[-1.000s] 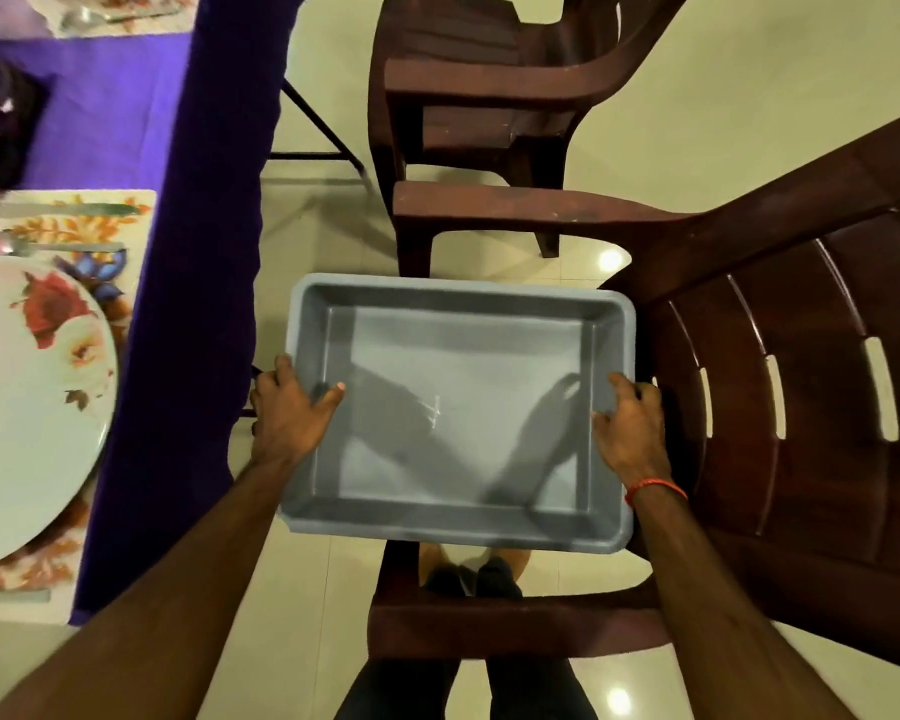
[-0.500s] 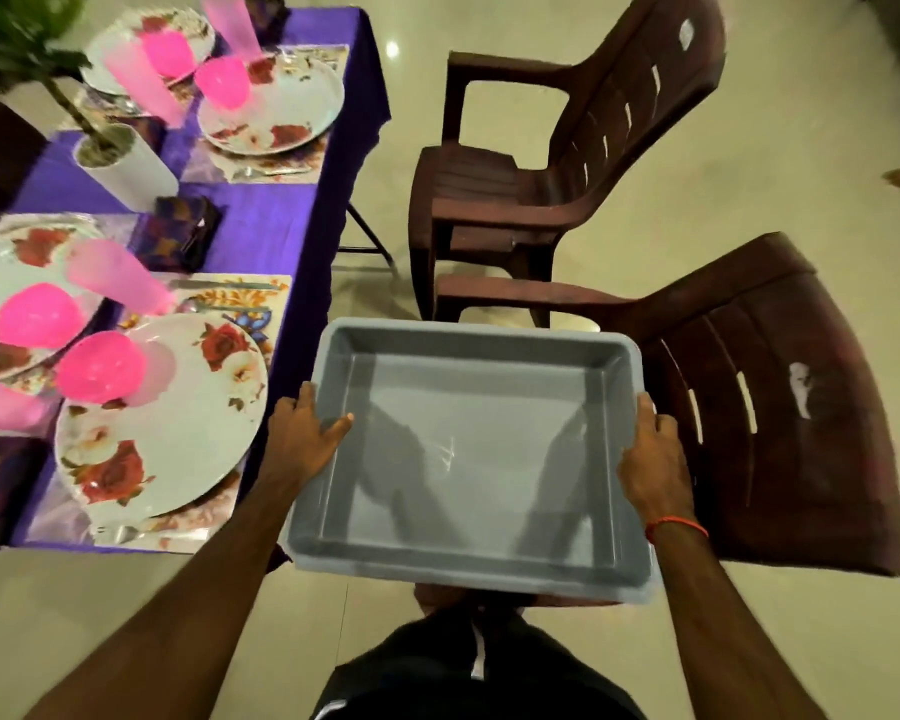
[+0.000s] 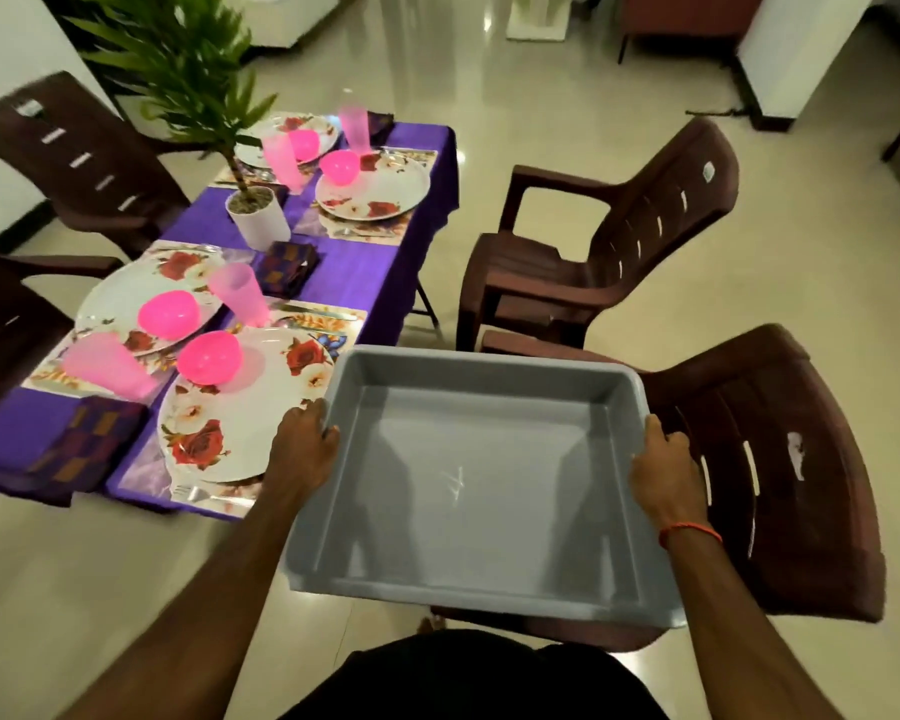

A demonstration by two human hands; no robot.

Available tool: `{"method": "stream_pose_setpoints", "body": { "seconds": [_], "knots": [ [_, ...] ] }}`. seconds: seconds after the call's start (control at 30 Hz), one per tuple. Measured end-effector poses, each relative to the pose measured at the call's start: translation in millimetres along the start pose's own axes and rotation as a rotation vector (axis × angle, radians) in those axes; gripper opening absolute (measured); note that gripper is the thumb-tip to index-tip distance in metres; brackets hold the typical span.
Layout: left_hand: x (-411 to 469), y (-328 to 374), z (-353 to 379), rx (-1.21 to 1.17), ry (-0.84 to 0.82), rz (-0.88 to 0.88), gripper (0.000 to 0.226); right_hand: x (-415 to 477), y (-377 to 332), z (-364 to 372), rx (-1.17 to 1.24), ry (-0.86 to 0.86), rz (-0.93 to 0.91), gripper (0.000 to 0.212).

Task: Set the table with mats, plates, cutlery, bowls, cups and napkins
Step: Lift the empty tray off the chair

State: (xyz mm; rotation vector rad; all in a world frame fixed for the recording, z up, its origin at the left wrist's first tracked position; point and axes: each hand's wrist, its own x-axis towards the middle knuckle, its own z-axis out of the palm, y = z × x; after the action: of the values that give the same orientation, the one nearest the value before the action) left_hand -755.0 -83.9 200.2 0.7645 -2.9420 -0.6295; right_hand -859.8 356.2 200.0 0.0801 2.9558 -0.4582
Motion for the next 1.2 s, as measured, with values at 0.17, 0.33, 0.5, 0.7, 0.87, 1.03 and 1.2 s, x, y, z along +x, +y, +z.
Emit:
{"method": "stream_pose_setpoints", "body": {
  "seconds": [0.17,0.33,0.5,0.7,0.87,1.03,1.2],
  "knots": [
    [-45,-3,-7,-0.059,0.108,-0.131,0.034,11,-7,-14,0.037,-0.061,-0.11,0.058],
    [-105,-13,-10,-0.099,0.199,-0.281,0.033,12,-20,-26,0.054,-0.108,-0.246,0.053],
    [-176,-32,-19,-0.067,0.299,-0.42,0.035,-1,-50,-25,0.062,-0.11,-0.42,0.05],
    [-260,-70,-38,-0.044,0.363,-0.572,0.014,-31,-101,-12,0.142,-0.134,-0.661,0.033],
    [-322,-102,-56,-0.08,0.477,-0.639,0.023,-61,-156,-3,0.081,-0.228,-0.768,0.047],
    [-375,-145,-76,-0.135,0.542,-0.797,0.011,-106,-216,2,0.087,-0.247,-0.925,0.037],
    [-439,-186,-93,-0.145,0.605,-0.873,0.007,-157,-272,27,0.021,-0.3,-1.046,0.042]
  ]
}}
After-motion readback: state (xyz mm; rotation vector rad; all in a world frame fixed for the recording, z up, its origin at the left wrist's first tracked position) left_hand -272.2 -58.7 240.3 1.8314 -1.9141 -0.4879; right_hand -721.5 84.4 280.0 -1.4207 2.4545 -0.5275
